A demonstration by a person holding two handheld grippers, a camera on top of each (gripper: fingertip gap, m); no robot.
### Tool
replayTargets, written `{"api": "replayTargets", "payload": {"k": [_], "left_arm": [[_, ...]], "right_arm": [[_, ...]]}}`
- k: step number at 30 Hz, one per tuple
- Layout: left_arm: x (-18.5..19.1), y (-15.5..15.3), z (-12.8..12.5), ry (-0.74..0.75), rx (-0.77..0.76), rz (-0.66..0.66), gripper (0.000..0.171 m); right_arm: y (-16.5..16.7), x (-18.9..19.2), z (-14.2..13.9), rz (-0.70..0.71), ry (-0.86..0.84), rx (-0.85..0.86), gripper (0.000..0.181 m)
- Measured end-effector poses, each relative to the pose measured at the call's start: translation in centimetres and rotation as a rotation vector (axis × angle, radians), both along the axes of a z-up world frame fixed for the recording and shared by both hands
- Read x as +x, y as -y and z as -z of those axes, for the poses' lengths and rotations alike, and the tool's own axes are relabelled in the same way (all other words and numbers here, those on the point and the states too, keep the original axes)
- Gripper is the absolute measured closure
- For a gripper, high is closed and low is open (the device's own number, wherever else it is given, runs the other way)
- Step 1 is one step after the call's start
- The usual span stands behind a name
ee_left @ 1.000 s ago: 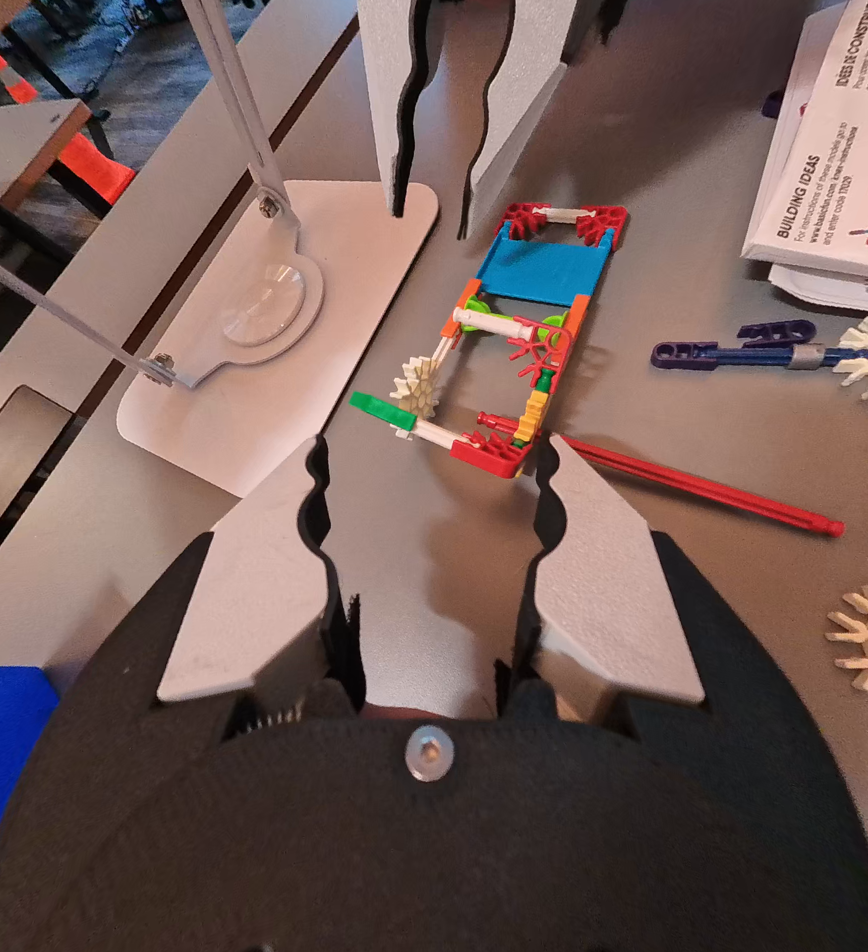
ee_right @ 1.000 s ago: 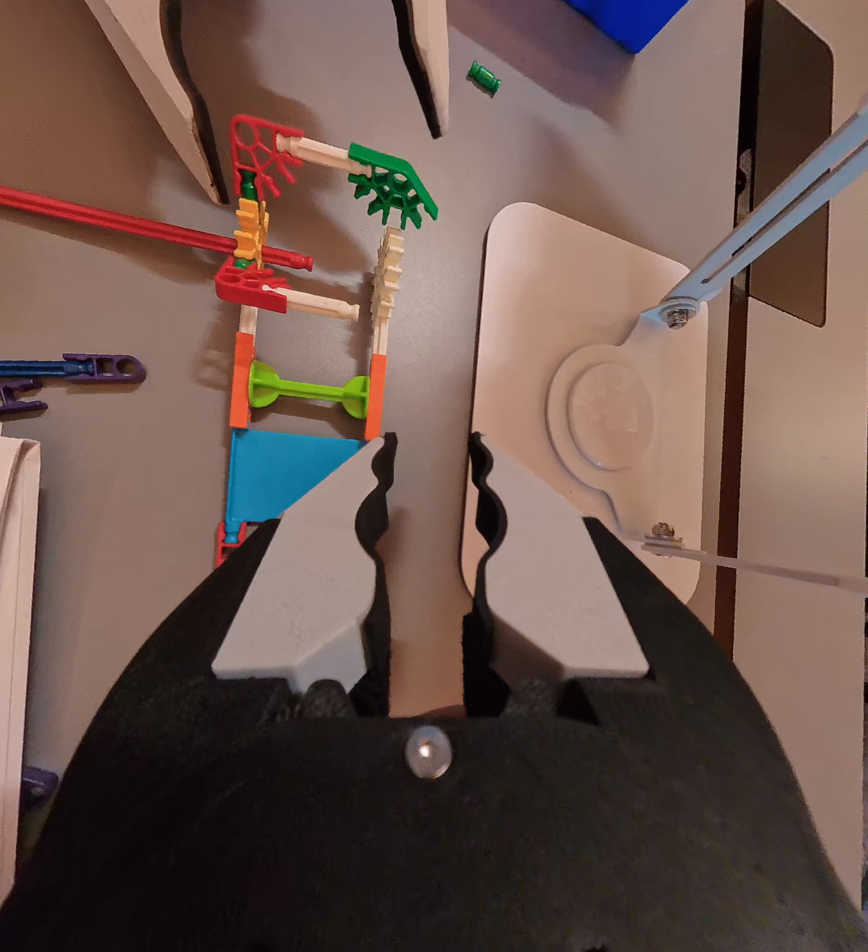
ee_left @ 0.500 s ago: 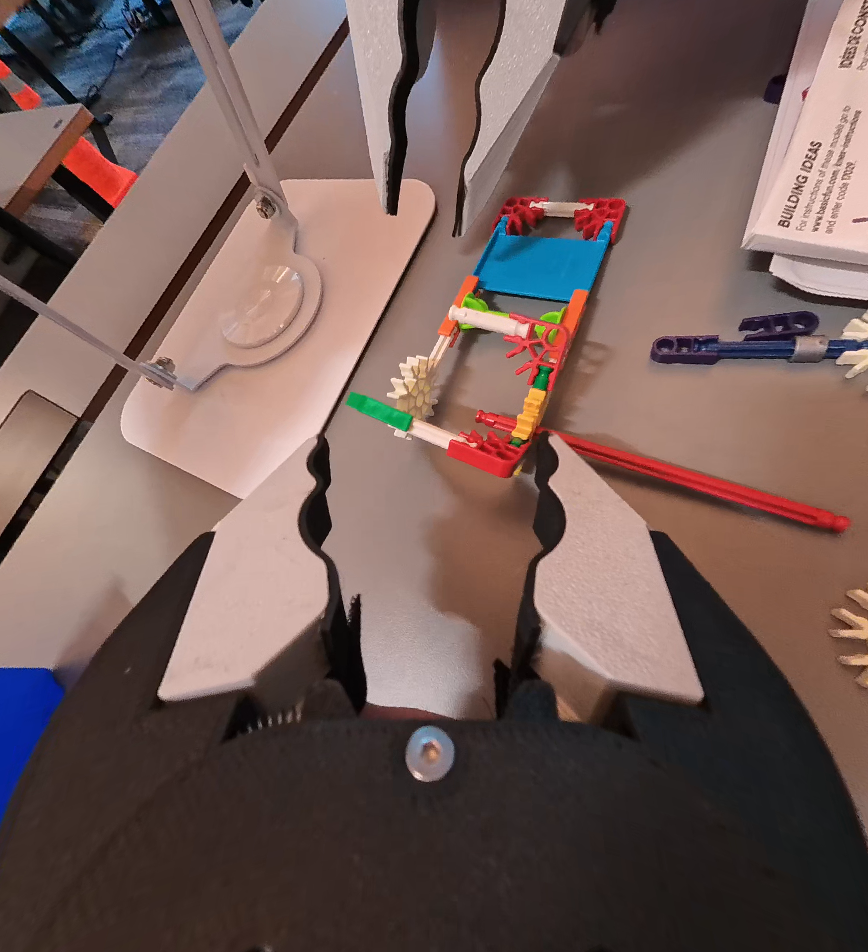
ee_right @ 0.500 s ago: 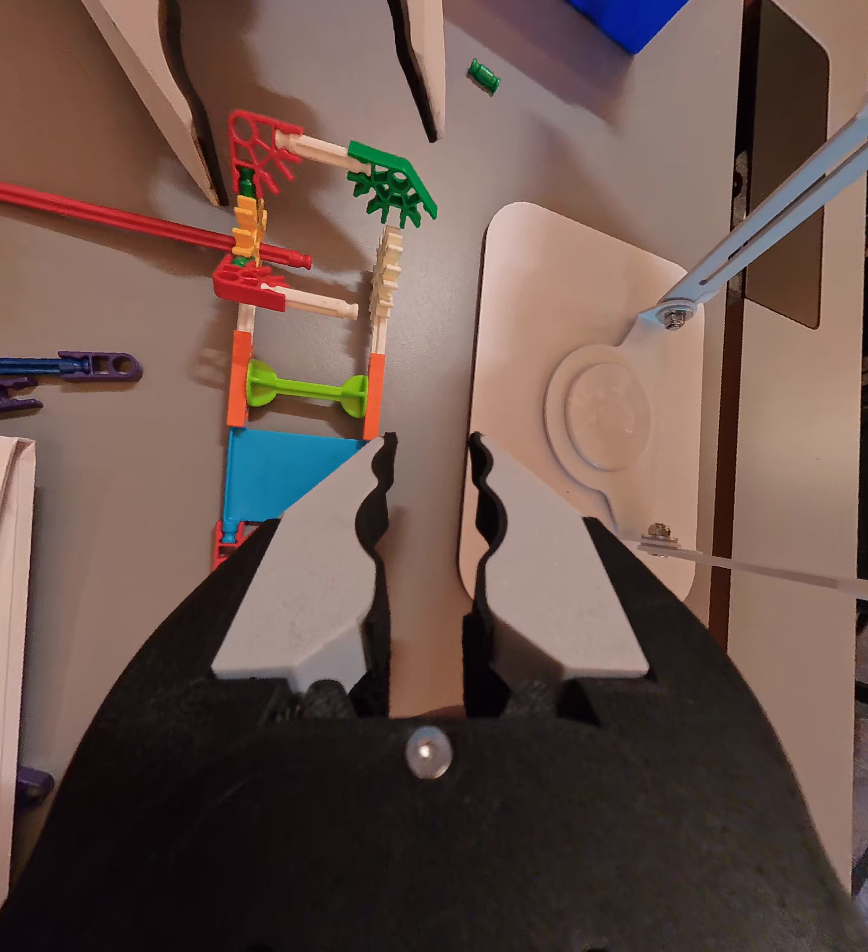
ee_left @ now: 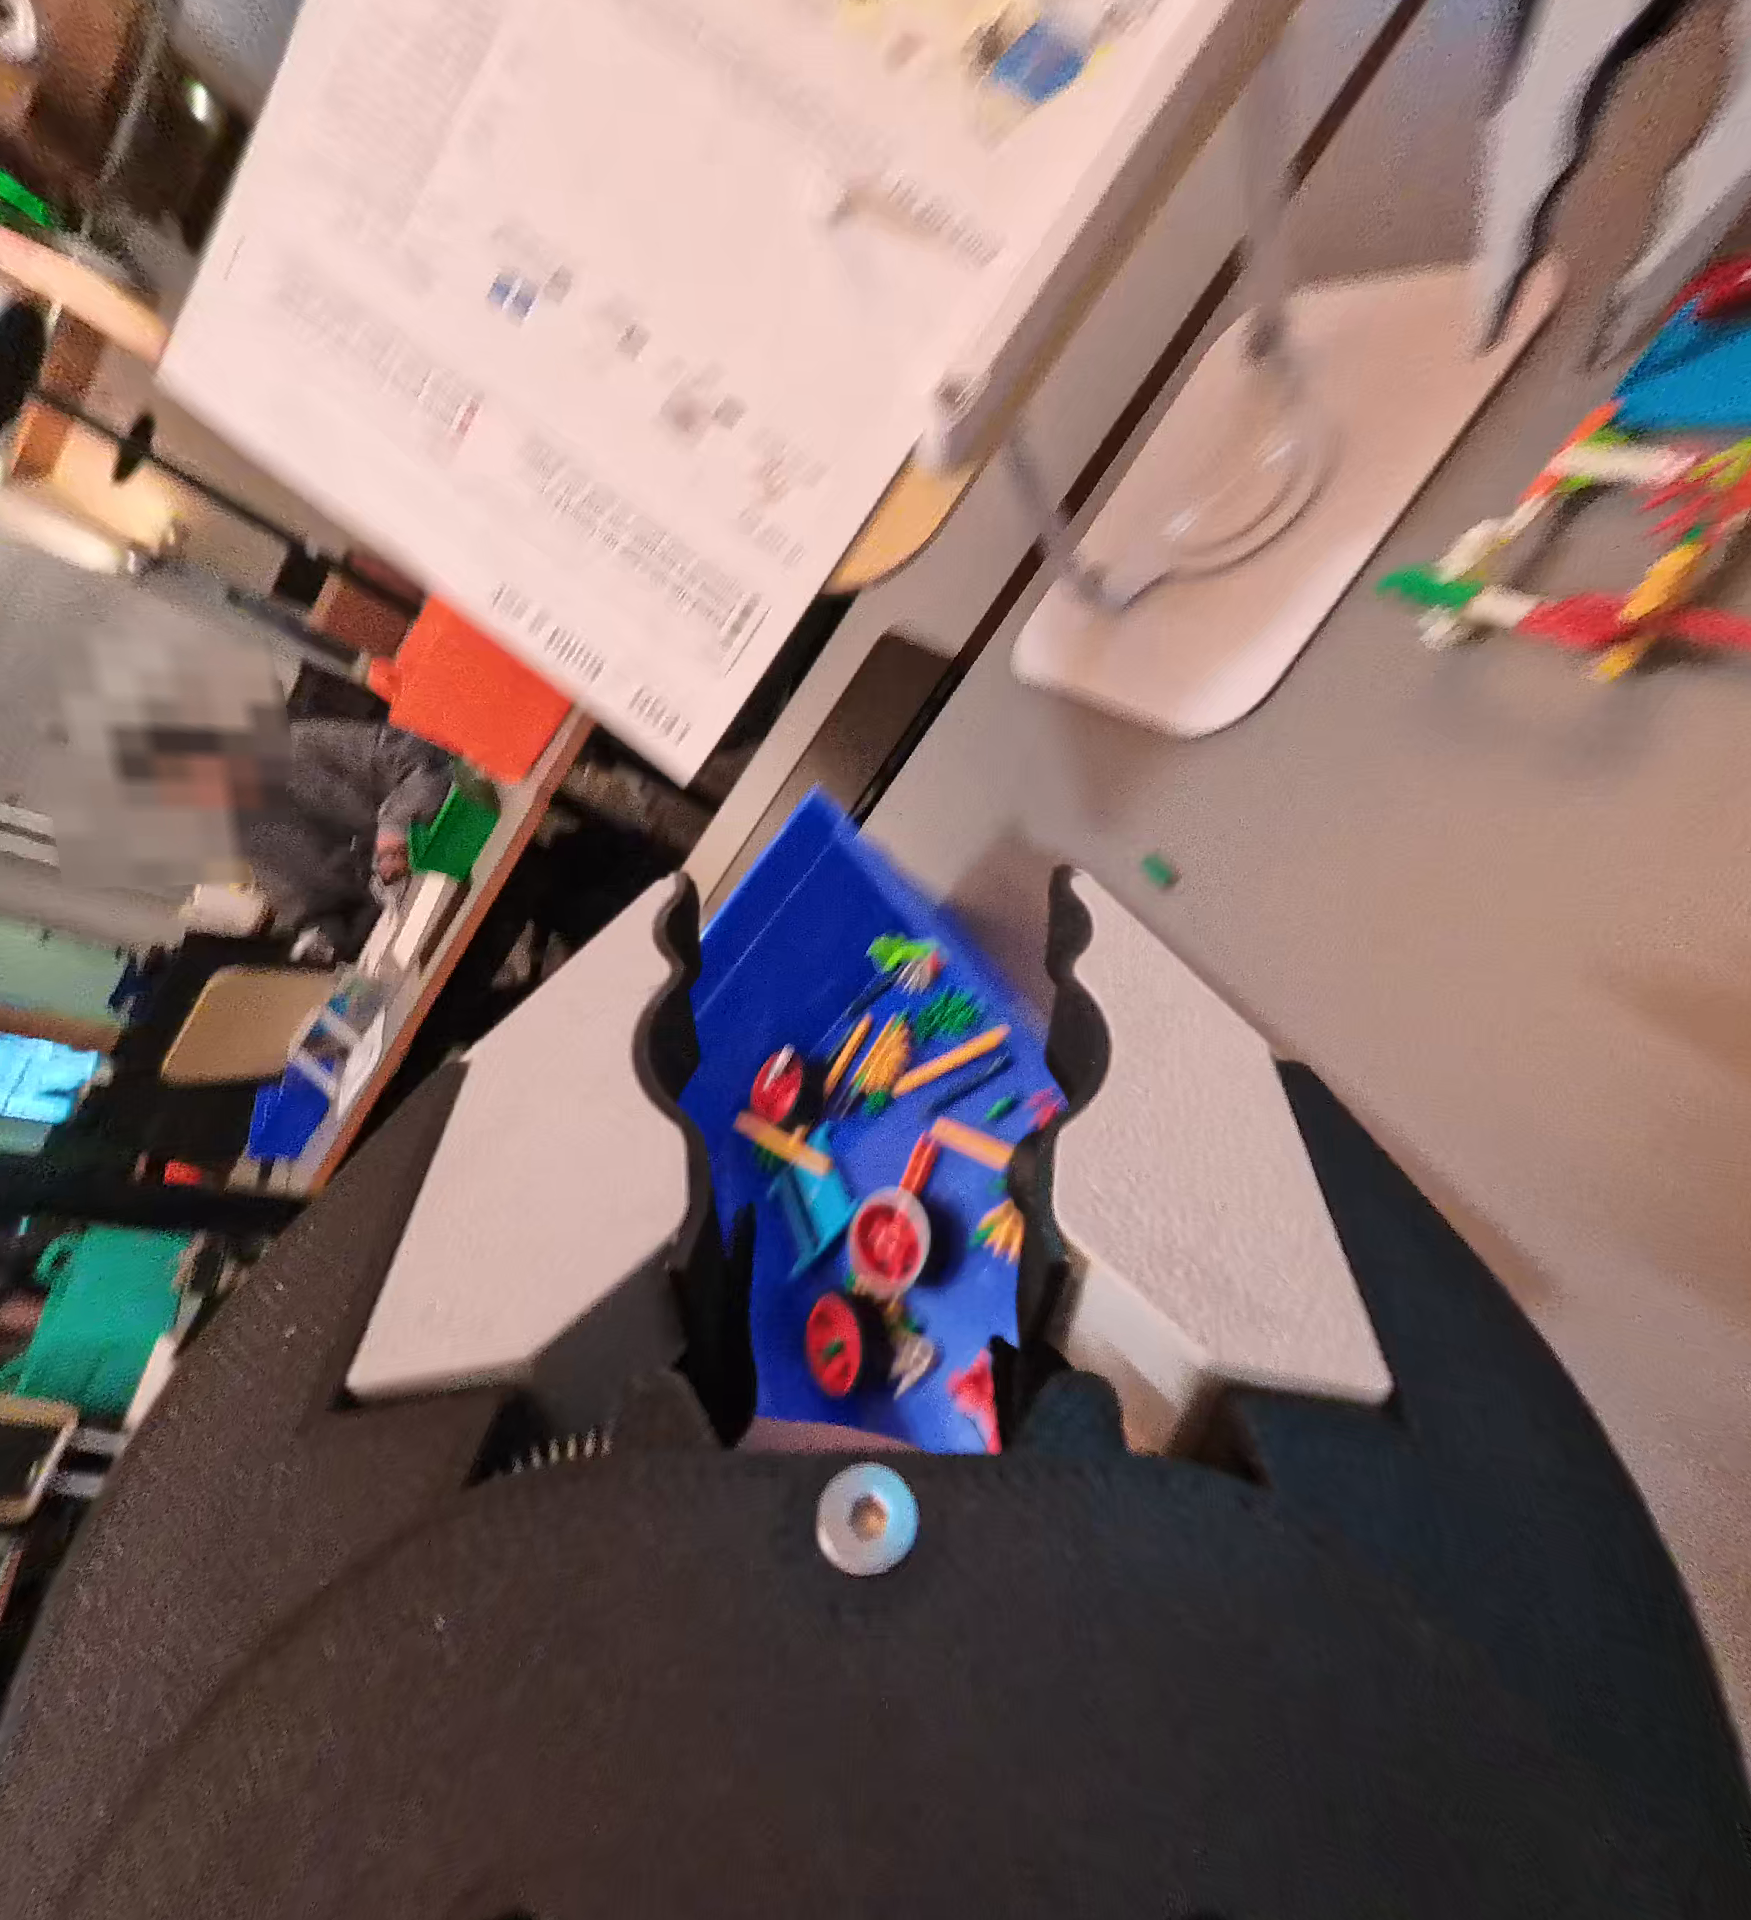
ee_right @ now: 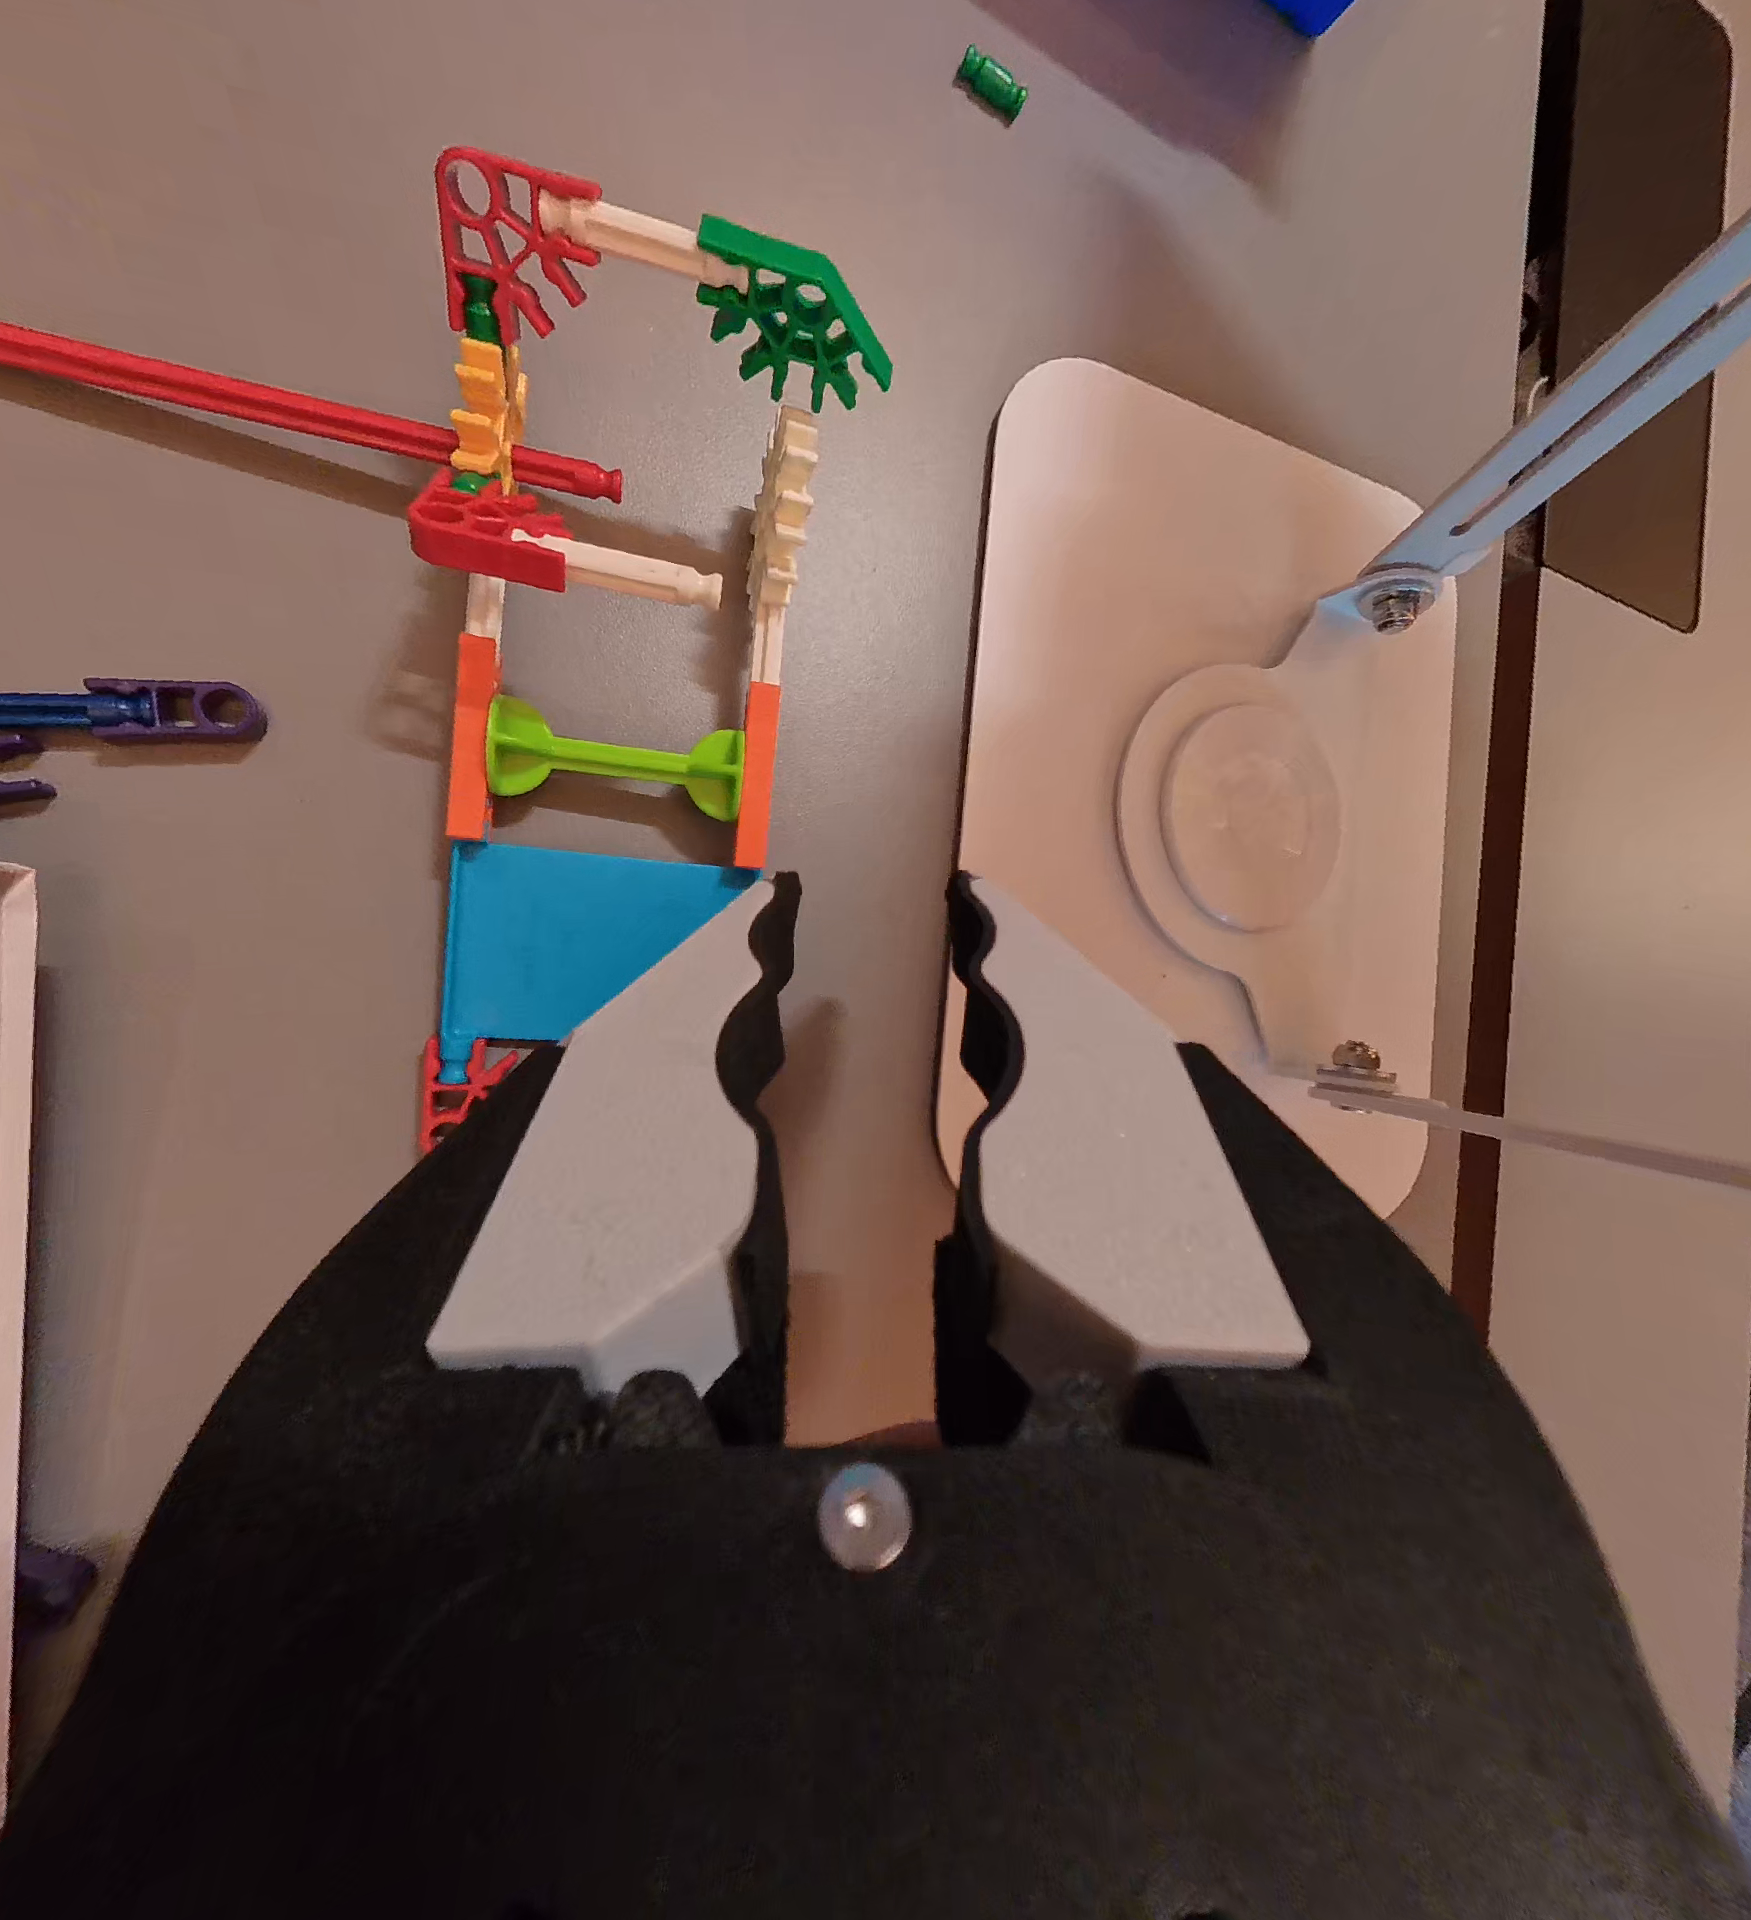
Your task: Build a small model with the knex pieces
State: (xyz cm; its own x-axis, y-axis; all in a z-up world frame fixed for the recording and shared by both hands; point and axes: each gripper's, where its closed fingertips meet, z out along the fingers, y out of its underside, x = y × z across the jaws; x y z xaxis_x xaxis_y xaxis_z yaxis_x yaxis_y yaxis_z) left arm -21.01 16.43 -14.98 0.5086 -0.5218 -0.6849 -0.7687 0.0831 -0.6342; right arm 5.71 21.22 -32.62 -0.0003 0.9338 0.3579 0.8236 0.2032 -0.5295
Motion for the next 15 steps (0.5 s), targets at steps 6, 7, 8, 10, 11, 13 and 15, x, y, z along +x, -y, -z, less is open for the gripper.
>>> {"api": "replayTargets", "payload": {"k": [6, 7, 8, 10, 11, 13, 15], "left_arm": [[-10.2, -2.7, 3.2, -0.012, -0.225, -0.146, 0.120], [-11.0, -3.1, 4.5, -0.028, -0.274, -0.152, 0.118], [-11.4, -3.2, 6.0, -0.039, -0.345, -0.140, 0.116], [-11.6, -3.5, 8.3, -0.079, -0.442, -0.115, 0.112], [-11.6, -3.4, 9.6, -0.106, -0.503, -0.108, 0.106], [-11.8, -3.4, 11.7, -0.172, -0.586, -0.099, 0.106], [-11.9, -3.3, 13.5, -0.227, -0.671, -0.090, 0.105]], "right_arm": [[0.0, 0.3, 0.6, 0.006, 0.029, -0.003, 0.153], [0.0, 0.3, 0.6, 0.006, 0.033, -0.002, 0.153], [0.1, 0.4, 0.7, 0.005, 0.036, -0.003, 0.153], [0.1, 0.5, 0.7, 0.006, 0.038, -0.007, 0.153], [0.2, 0.5, 0.8, 0.006, 0.039, -0.009, 0.153], [0.2, 0.6, 1.0, 0.006, 0.048, -0.010, 0.153], [0.2, 0.7, 1.3, 0.006, 0.057, -0.011, 0.153]]}}
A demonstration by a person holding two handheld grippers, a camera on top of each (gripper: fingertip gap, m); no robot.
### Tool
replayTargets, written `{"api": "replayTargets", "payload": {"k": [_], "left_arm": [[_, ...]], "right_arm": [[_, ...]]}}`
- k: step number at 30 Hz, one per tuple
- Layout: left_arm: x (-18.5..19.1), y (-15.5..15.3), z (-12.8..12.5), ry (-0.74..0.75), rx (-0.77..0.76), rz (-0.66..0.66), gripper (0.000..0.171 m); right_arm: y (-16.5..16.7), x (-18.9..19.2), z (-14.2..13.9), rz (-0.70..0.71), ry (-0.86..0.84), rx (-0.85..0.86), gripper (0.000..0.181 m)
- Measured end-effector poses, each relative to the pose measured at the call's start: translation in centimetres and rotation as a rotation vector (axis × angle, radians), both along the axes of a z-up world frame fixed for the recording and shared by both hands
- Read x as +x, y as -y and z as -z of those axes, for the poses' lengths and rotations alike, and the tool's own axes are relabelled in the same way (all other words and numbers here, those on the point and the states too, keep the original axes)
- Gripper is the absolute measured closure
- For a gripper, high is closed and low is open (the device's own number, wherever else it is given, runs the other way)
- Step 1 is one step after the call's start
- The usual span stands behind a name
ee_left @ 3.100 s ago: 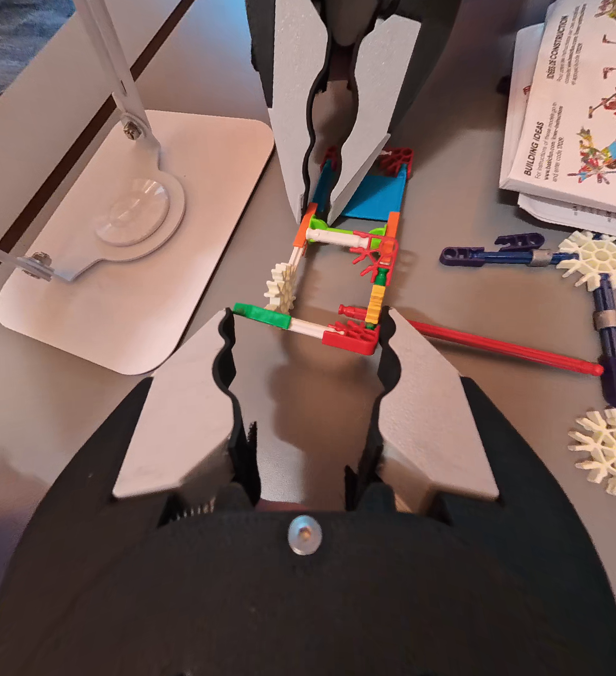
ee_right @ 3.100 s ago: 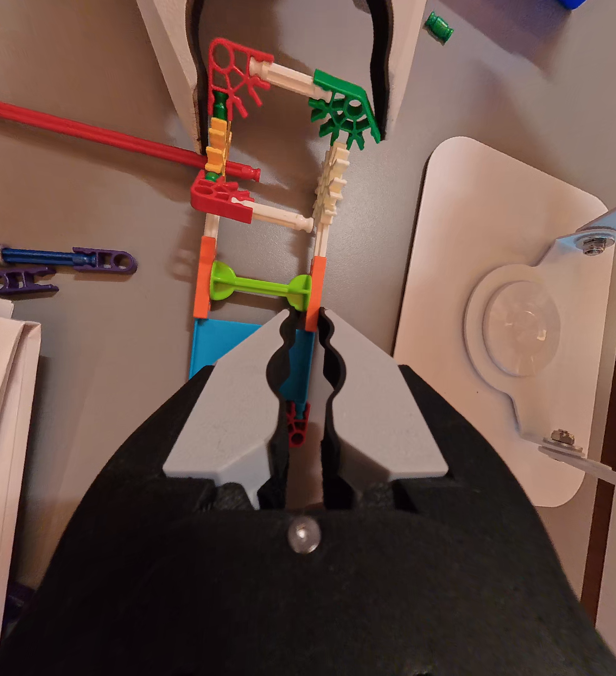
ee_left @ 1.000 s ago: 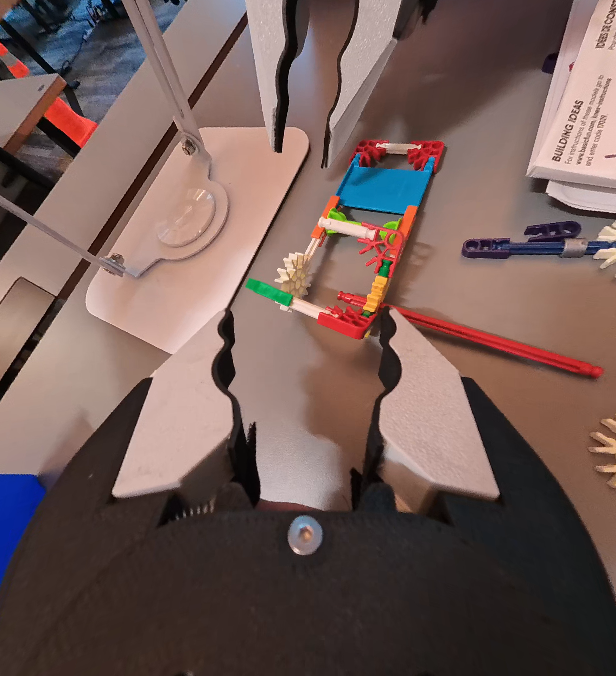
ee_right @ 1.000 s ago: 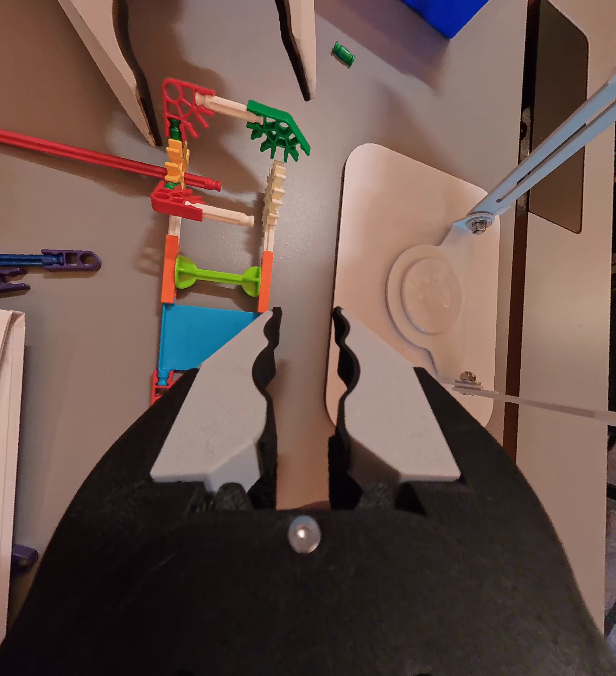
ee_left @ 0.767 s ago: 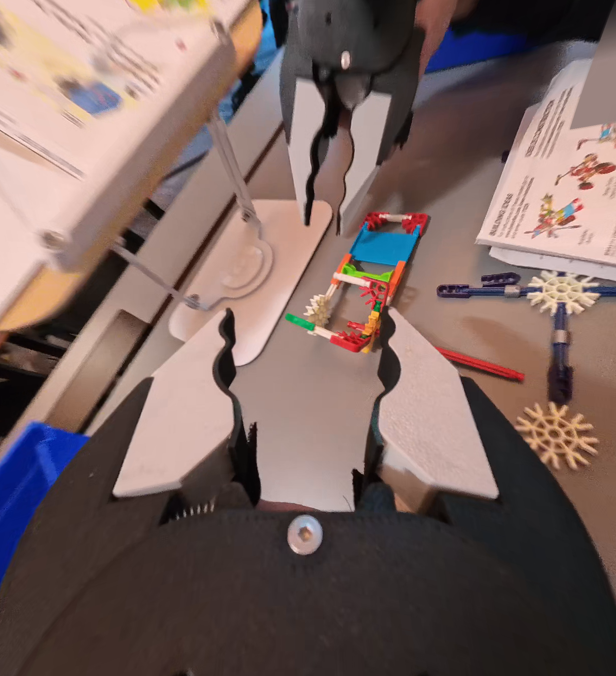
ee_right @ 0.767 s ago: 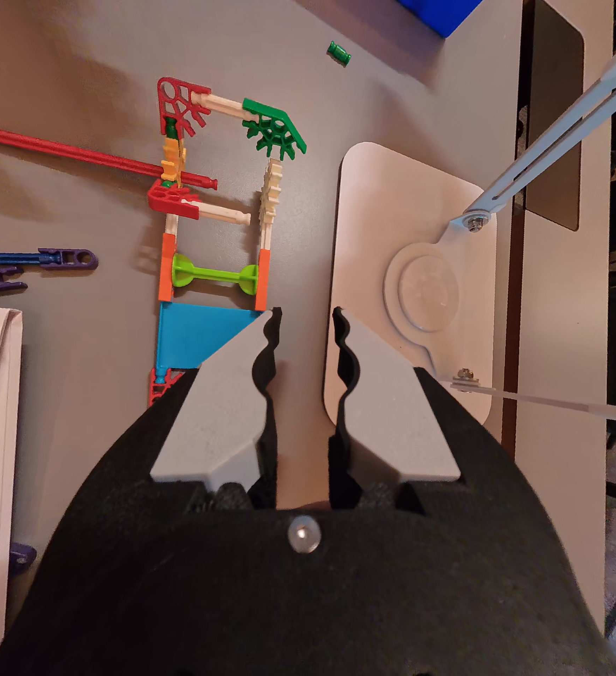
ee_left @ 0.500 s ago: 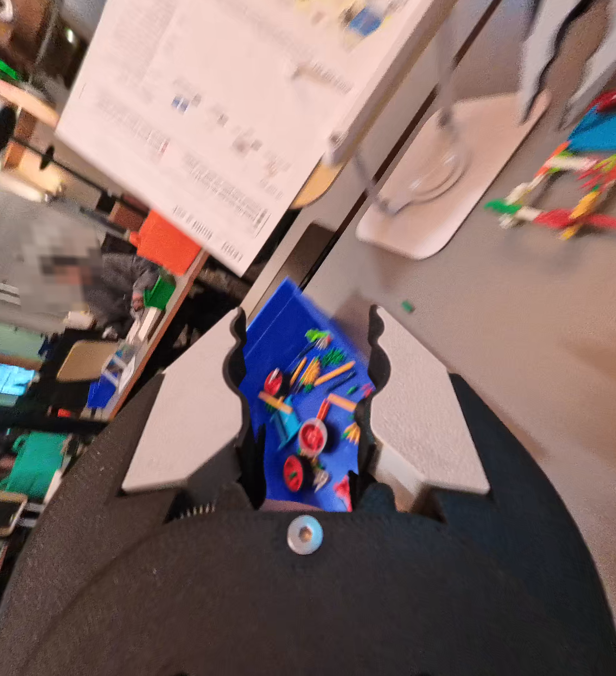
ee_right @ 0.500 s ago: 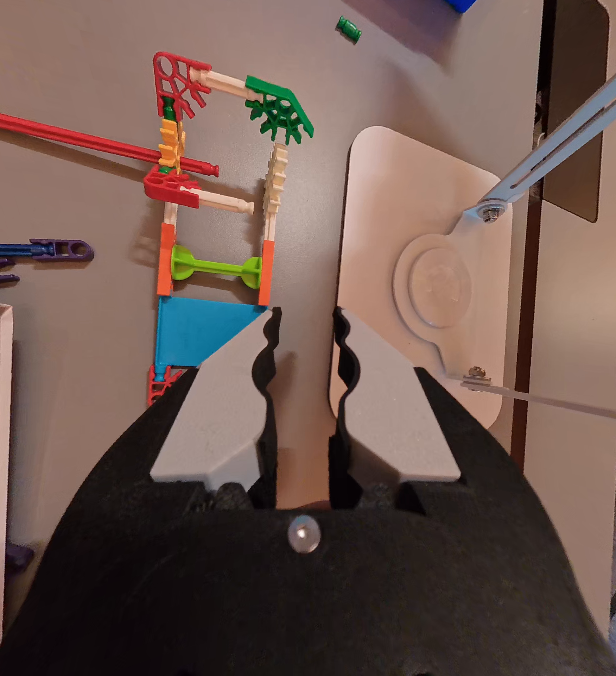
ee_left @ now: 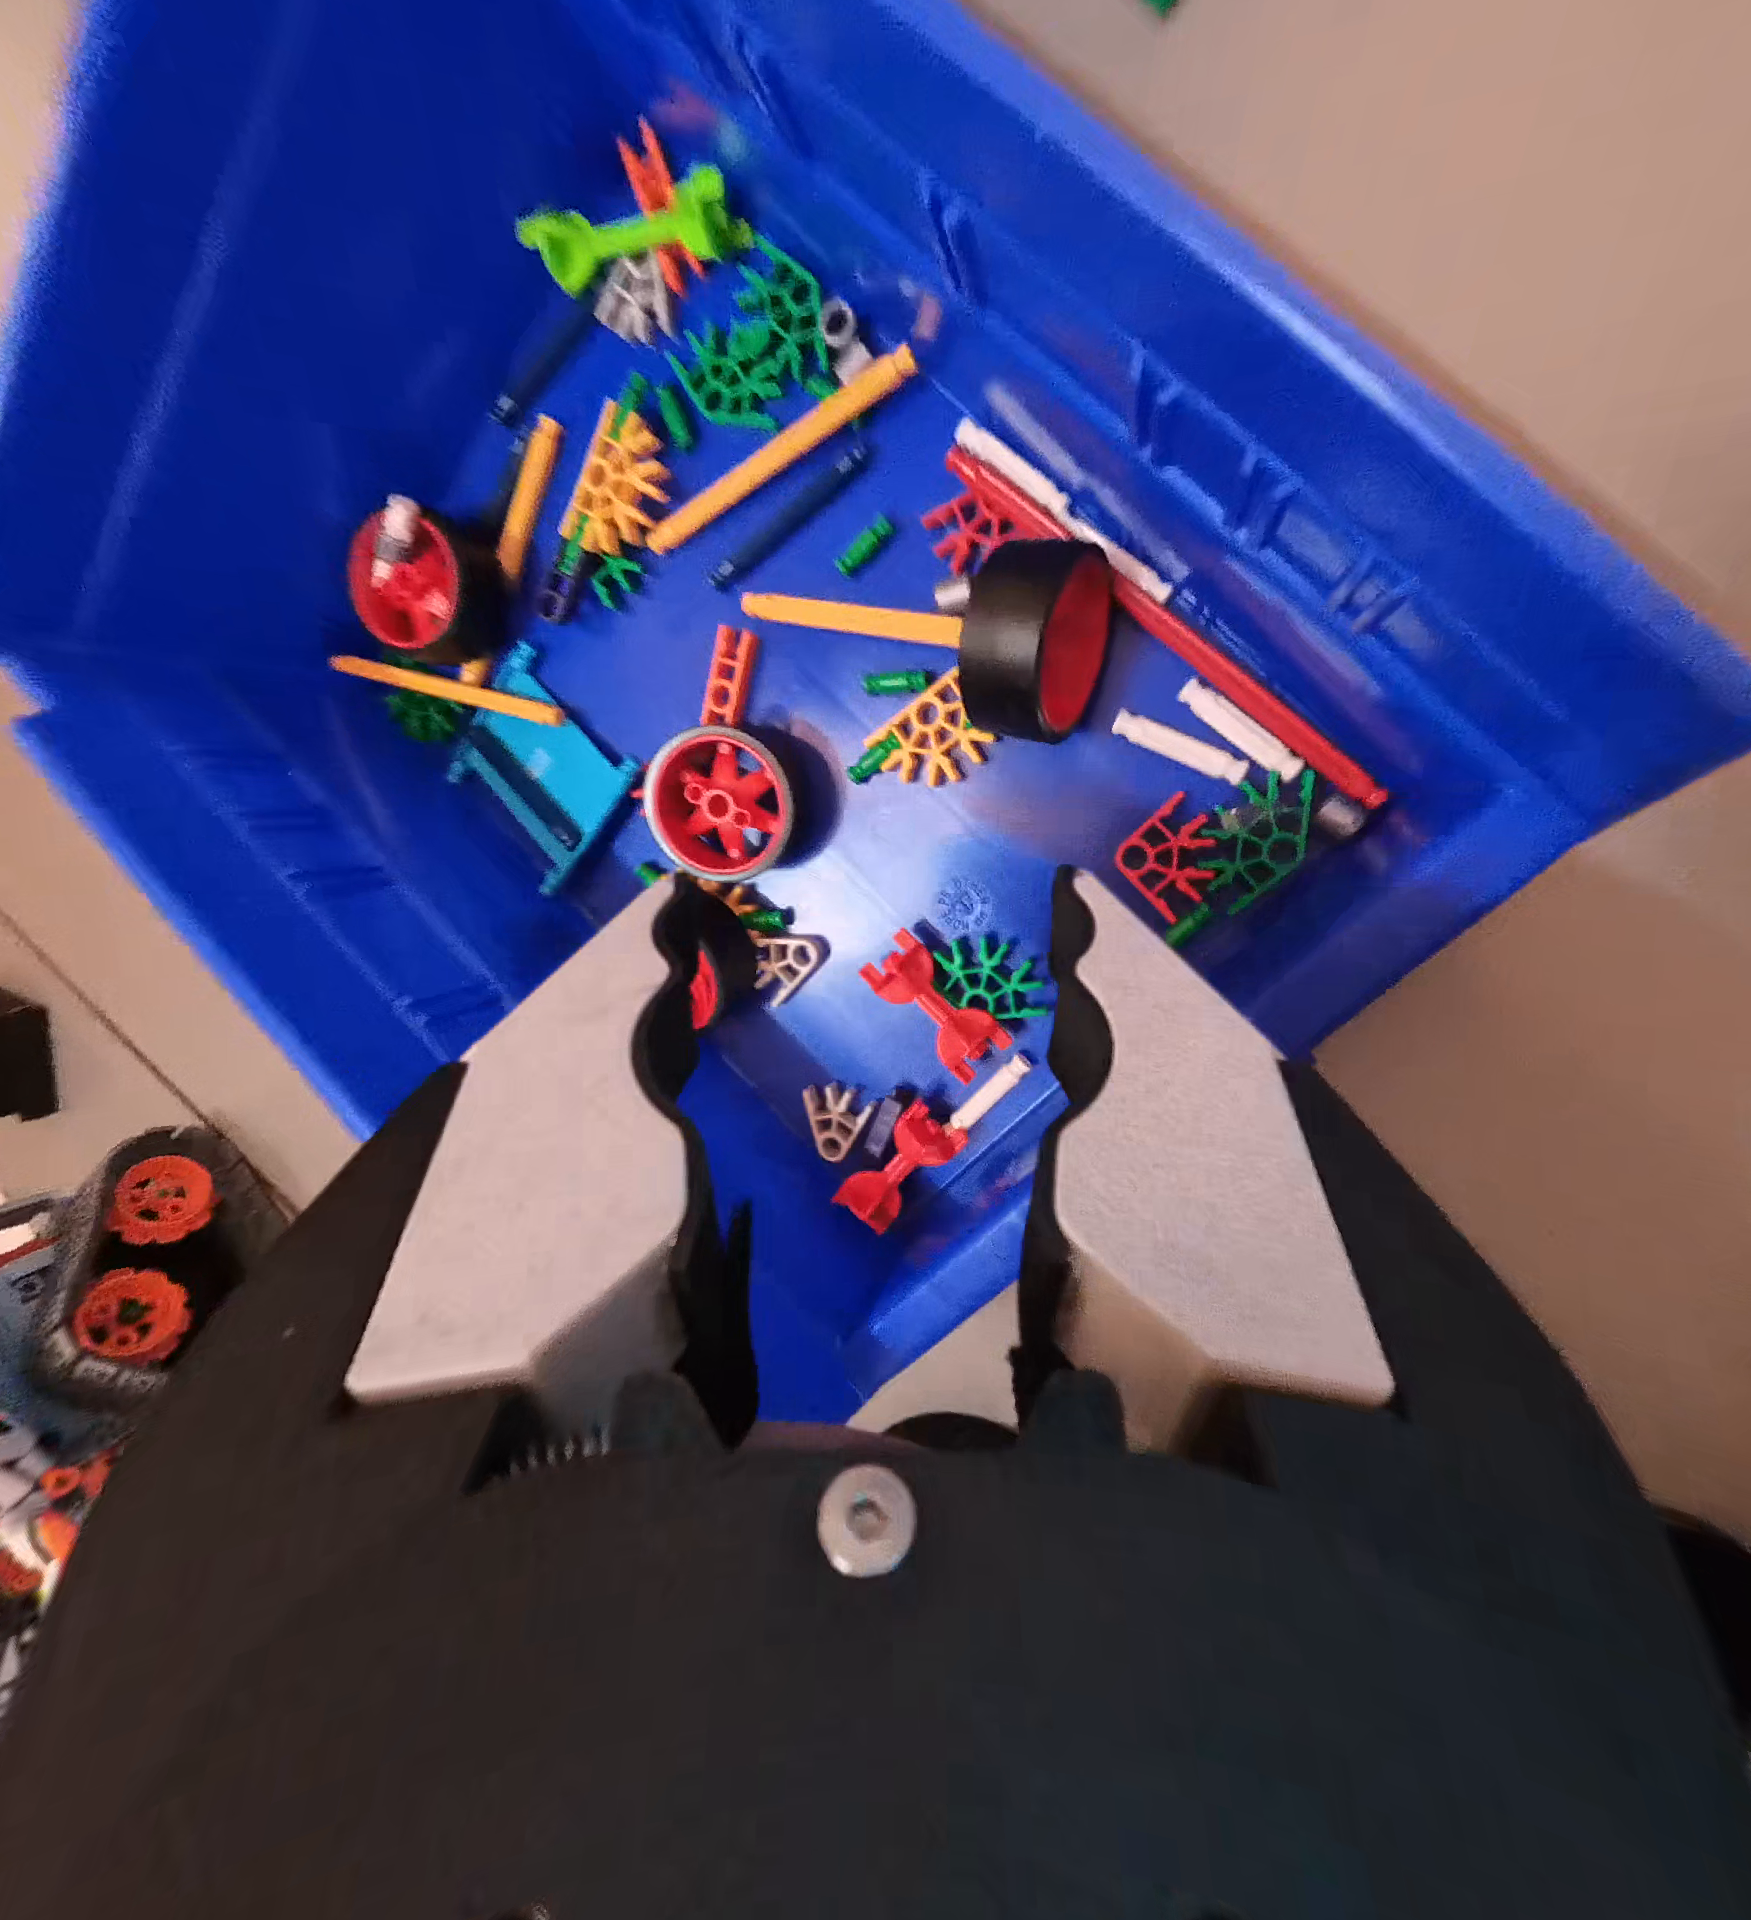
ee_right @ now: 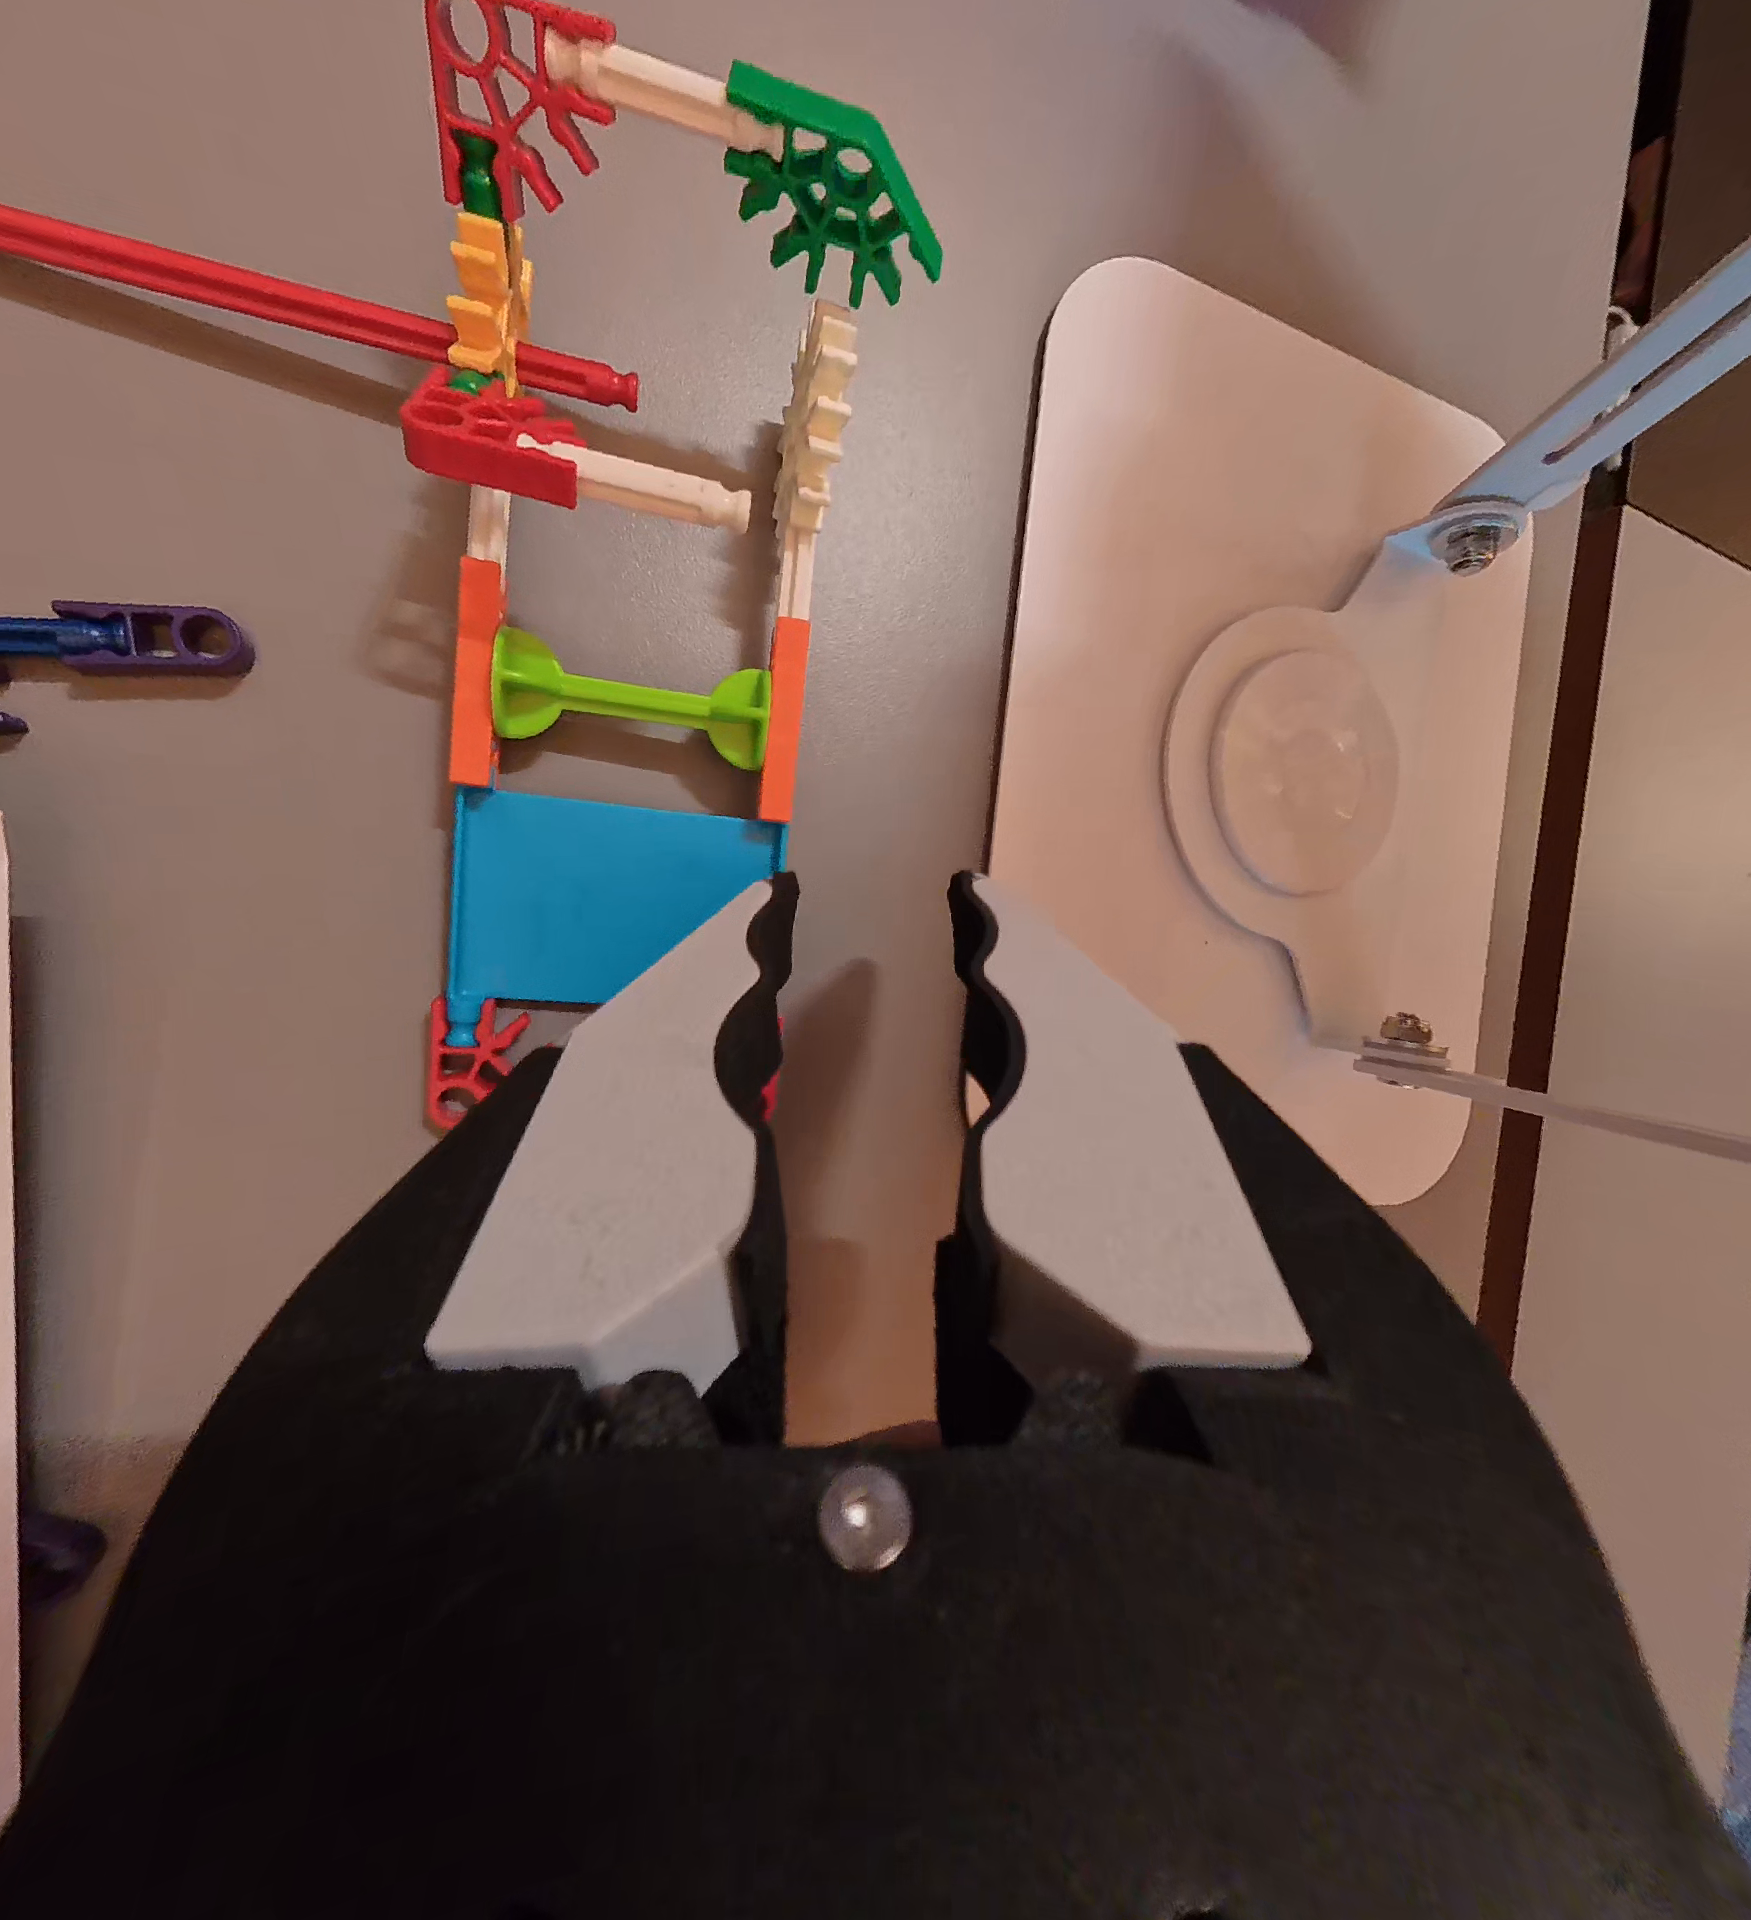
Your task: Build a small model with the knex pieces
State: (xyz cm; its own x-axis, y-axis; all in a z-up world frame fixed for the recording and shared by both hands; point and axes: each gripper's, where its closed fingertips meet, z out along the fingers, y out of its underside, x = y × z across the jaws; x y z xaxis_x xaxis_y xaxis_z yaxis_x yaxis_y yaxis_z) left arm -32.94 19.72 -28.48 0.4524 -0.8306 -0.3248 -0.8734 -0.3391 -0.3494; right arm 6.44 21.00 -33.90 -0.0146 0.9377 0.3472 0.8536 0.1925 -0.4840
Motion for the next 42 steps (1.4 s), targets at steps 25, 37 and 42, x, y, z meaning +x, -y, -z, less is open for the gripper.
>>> {"api": "replayTargets", "payload": {"k": [25, 37, 42], "left_arm": [[-3.5, 1.7, 6.6, -0.192, -0.320, 0.042, 0.107], [-3.2, 3.5, 6.6, -0.237, -0.521, 0.067, 0.128], [-3.7, 2.7, 7.6, -0.266, -0.492, 0.053, 0.124]], "right_arm": [[0.3, -0.1, 0.7, -0.014, 0.026, -0.005, 0.154], [0.5, -0.1, 0.9, -0.022, 0.030, -0.009, 0.154], [0.5, -0.2, 0.9, -0.023, 0.031, -0.010, 0.154]]}}
